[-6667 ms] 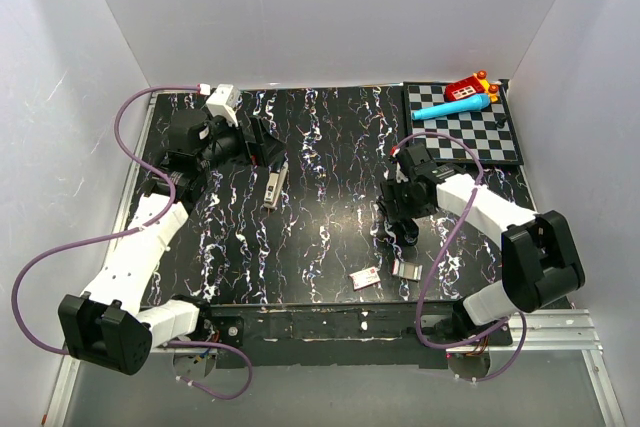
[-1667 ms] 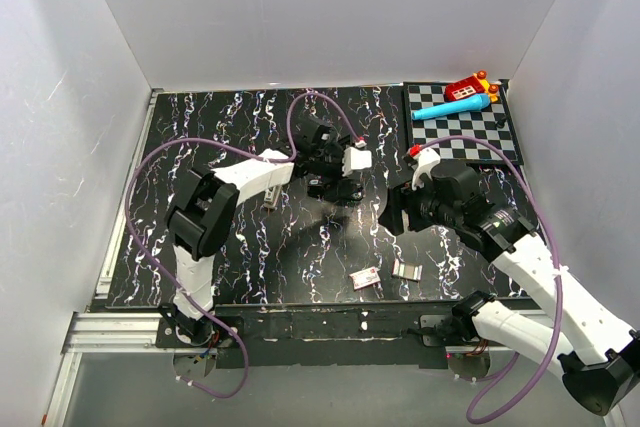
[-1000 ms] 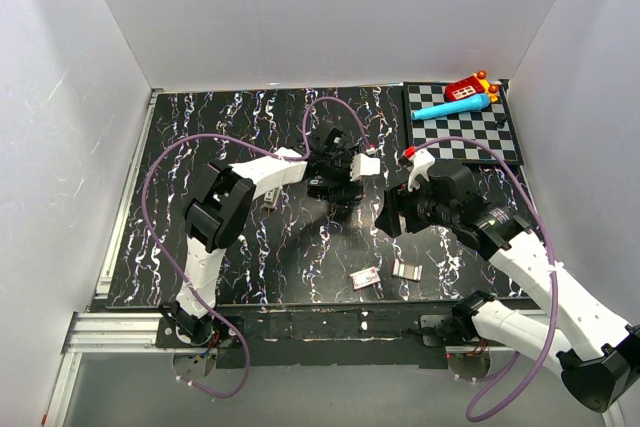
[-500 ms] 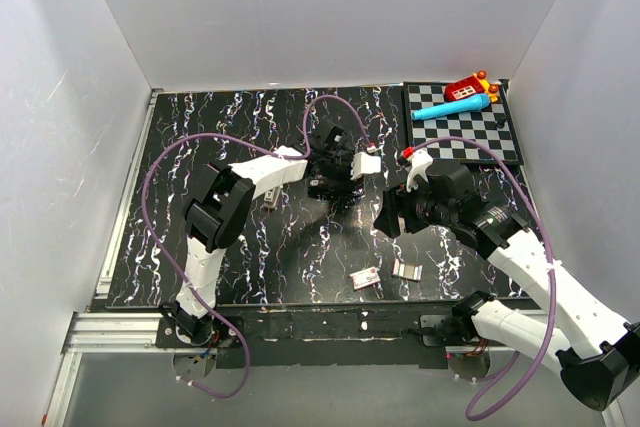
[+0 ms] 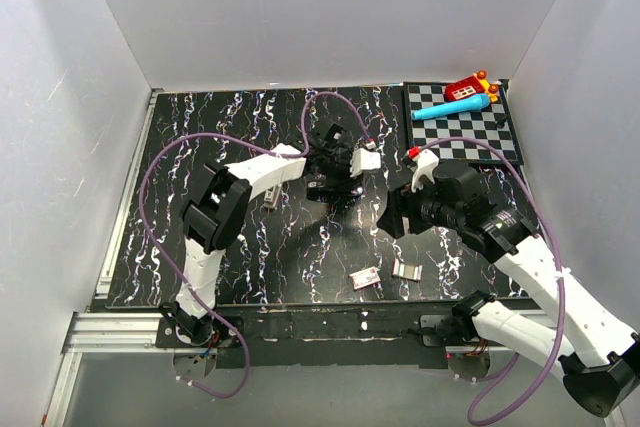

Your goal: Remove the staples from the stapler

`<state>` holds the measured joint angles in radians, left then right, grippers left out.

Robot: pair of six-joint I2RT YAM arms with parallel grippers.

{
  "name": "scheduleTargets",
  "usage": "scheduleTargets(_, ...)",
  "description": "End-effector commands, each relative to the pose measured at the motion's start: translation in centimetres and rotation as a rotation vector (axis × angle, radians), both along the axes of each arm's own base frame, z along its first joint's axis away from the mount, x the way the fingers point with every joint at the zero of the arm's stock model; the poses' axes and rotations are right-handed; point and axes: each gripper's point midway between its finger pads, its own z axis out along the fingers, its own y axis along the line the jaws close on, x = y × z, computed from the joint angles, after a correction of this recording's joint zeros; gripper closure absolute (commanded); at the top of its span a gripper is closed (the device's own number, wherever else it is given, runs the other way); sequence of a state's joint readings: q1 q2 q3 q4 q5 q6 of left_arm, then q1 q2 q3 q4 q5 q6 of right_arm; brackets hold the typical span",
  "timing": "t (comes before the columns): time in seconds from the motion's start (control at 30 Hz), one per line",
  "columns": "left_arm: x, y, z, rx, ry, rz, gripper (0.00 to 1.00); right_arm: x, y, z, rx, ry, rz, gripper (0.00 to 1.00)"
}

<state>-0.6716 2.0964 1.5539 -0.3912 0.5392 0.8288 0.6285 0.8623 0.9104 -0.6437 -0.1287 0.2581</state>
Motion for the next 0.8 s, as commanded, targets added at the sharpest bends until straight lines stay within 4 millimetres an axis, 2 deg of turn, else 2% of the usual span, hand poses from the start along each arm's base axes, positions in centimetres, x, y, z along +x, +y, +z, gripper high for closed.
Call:
scheduleTargets(0.0, -0.4, -0.5, 10.0, -0.133, -0.084, 0.021, 1.0, 0.2, 0.3, 3.6, 0.041, -0.074, 0.02, 0.25)
scheduleTargets(0.1, -1.5, -0.1, 12.8, -0.172, -0.069, 0.036, 1.0, 0.2, -0.2, 4.7, 0.031, -0.098, 0.012, 0.26)
scheduleTargets(0.23, -4.3, 0.5, 16.3, -0.252, -0.028, 0.022, 1.0, 0.2, -0.6, 6.4, 0.018, -0.13, 0.024, 0.26)
scheduleTargets(0.33, -6.6, 0.9, 19.1, -0.319, 0.005, -0.008, 1.0, -0.3, -0.1, 7.9, 0.026, -0.148, 0.078, 0.27)
scheduleTargets(0.53, -10.6, 2.2, 21.3, -0.347, 0.137, -0.023, 1.0, -1.9, 0.6, 11.5, 0.043, -0.177, 0.217, 0.3)
scheduleTargets(0.77, -15.0, 4.0, 24.7, -0.432, 0.195, -0.059, 1.0, -2.8, 1.9, 14.2, 0.066, -0.187, 0.346, 0.31)
